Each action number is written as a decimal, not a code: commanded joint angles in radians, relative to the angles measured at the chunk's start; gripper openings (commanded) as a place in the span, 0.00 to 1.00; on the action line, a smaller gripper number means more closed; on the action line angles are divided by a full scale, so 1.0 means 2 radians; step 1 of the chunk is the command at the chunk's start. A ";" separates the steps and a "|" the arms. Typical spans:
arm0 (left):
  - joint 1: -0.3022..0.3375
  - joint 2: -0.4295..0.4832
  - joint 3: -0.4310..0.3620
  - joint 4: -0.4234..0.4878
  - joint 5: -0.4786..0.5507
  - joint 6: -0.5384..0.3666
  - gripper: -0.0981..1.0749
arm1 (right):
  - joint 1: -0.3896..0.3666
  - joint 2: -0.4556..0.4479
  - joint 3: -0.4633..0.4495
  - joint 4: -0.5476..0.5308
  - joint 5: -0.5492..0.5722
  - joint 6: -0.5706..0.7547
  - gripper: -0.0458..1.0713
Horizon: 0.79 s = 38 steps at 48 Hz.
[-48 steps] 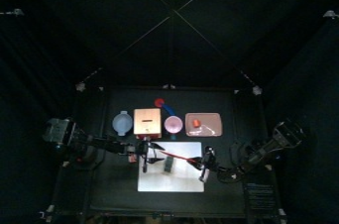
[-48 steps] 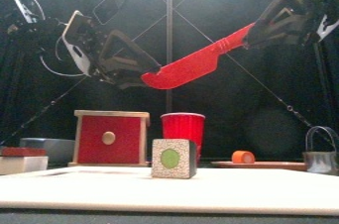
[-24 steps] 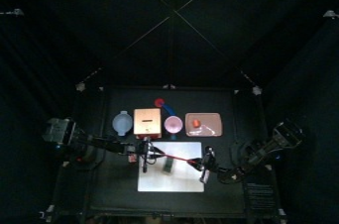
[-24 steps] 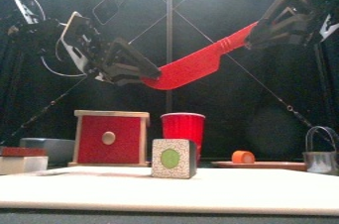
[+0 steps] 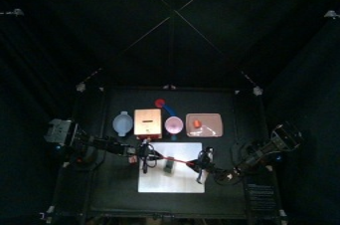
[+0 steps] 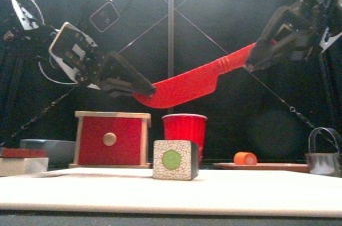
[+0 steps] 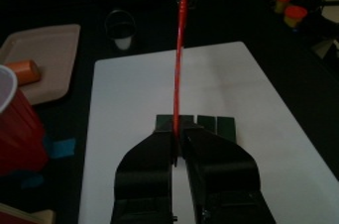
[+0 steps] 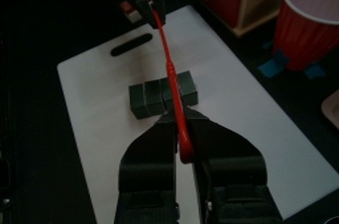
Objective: Cut sushi roll
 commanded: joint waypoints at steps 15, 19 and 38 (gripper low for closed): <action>0.002 0.011 -0.015 -0.002 0.008 -0.002 0.44 | -0.053 0.031 -0.011 0.029 -0.067 0.002 0.19; 0.002 0.011 -0.015 -0.002 0.012 -0.003 0.44 | -0.061 0.043 -0.012 0.031 -0.079 0.002 0.19; 0.002 0.025 -0.018 -0.012 0.021 -0.005 0.44 | -0.074 0.061 -0.008 0.041 -0.092 0.002 0.19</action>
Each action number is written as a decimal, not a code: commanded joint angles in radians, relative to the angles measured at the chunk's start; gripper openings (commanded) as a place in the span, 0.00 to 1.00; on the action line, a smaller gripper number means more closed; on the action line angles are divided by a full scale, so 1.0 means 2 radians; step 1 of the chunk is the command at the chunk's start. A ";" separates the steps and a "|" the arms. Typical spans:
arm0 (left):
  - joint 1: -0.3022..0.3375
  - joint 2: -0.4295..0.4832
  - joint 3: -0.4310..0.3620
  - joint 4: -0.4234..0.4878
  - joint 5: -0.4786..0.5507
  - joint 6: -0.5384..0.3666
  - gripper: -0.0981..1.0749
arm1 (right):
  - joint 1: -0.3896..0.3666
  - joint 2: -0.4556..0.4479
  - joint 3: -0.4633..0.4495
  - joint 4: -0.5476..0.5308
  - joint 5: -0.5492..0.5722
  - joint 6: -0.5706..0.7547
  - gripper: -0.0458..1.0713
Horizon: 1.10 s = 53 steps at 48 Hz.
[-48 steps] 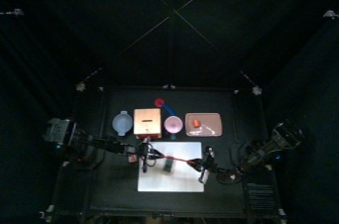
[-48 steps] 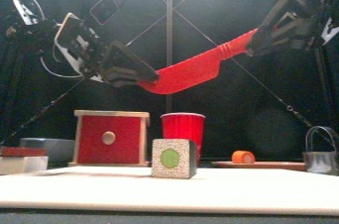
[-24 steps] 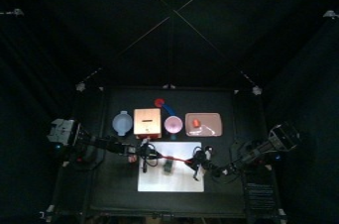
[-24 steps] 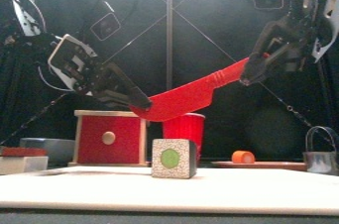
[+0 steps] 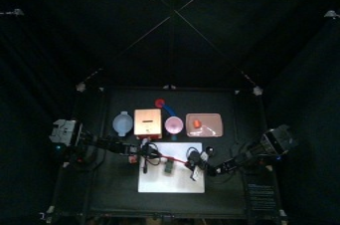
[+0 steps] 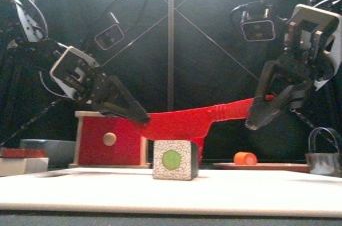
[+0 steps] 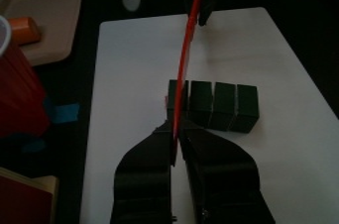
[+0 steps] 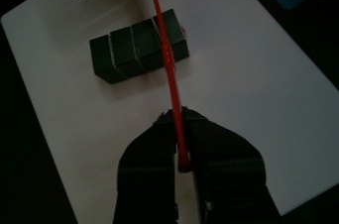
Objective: Cut sushi roll
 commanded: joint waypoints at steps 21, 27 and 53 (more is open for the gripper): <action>-0.023 -0.001 -0.018 -0.016 -0.004 -0.002 0.44 | -0.007 0.005 -0.013 0.015 -0.002 0.003 0.19; -0.027 -0.002 -0.018 -0.016 -0.003 -0.002 0.44 | -0.005 0.005 -0.018 0.014 -0.002 0.003 0.19; -0.036 0.000 -0.018 -0.029 0.002 -0.002 0.44 | 0.000 0.020 -0.021 0.019 -0.002 0.004 0.19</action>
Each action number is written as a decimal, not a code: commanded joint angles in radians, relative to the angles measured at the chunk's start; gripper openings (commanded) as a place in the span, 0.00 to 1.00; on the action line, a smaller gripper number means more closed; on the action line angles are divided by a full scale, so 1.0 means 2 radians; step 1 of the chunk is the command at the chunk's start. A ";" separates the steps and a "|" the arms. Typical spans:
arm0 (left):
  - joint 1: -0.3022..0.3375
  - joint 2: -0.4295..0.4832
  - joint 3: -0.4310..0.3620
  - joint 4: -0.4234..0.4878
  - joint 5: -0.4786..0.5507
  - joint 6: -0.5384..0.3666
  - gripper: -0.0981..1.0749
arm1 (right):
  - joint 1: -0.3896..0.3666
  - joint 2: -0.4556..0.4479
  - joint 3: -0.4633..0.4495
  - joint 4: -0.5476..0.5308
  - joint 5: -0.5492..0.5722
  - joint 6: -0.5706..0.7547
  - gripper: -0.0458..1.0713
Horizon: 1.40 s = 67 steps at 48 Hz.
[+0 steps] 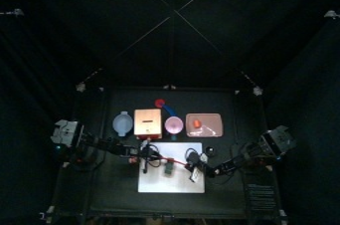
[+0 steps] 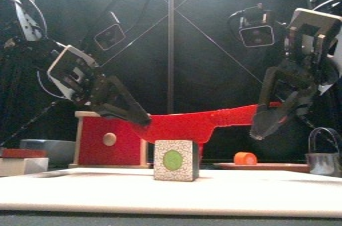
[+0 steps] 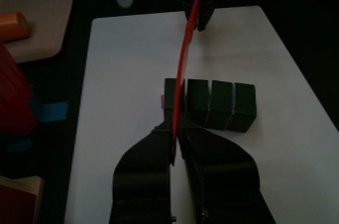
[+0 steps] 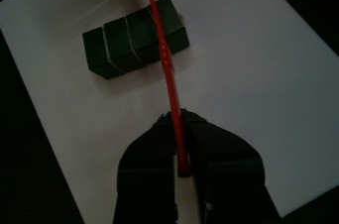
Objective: Cut sushi roll
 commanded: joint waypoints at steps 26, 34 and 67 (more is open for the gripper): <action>-0.032 -0.012 -0.015 -0.010 0.023 -0.002 0.44 | -0.010 -0.002 -0.008 0.002 0.003 0.003 0.19; -0.032 -0.009 -0.015 -0.010 0.023 -0.001 0.44 | -0.009 -0.002 -0.007 0.003 0.003 0.003 0.19; -0.048 -0.026 -0.025 -0.030 0.094 -0.001 0.44 | -0.020 -0.022 -0.006 -0.001 0.005 0.002 0.18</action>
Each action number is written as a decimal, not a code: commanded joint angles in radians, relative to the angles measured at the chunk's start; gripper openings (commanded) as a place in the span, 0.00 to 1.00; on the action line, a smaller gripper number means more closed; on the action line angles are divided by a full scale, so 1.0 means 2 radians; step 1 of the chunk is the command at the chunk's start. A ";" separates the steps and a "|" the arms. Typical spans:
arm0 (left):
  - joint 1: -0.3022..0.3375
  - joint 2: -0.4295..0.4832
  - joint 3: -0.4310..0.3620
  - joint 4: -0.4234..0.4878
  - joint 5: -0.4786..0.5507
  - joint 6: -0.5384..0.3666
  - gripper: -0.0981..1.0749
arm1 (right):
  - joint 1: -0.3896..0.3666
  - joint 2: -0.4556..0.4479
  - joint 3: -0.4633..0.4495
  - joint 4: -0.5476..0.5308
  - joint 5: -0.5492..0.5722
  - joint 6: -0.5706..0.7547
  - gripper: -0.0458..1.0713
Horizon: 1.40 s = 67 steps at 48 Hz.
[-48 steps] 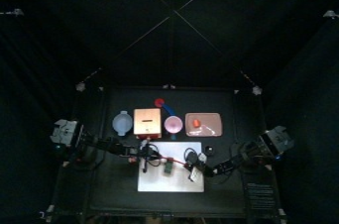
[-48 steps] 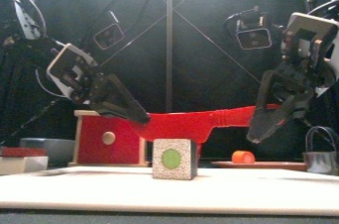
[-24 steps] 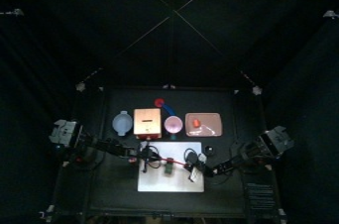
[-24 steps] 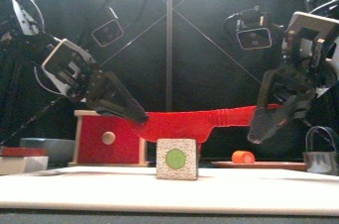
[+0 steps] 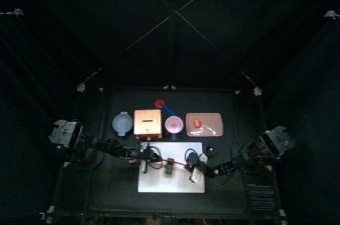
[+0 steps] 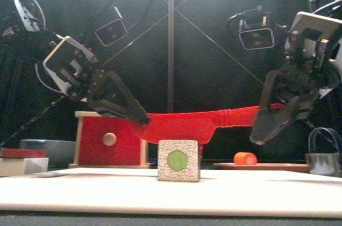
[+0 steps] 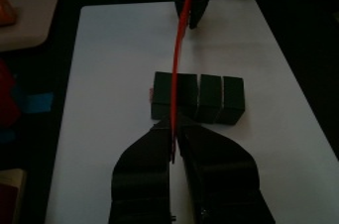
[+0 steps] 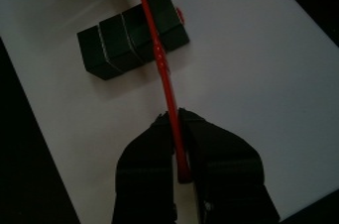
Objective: Cut sushi roll
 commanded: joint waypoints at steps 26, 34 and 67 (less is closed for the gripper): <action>-0.012 0.023 -0.020 0.001 0.012 -0.002 0.44 | -0.021 -0.011 0.002 0.008 0.004 0.005 0.12; -0.012 0.032 -0.022 -0.006 0.008 -0.002 0.44 | -0.022 0.003 0.002 0.012 -0.002 0.005 0.06; -0.002 0.043 -0.035 -0.012 0.017 0.003 0.44 | -0.041 0.015 0.011 0.011 -0.028 0.004 0.07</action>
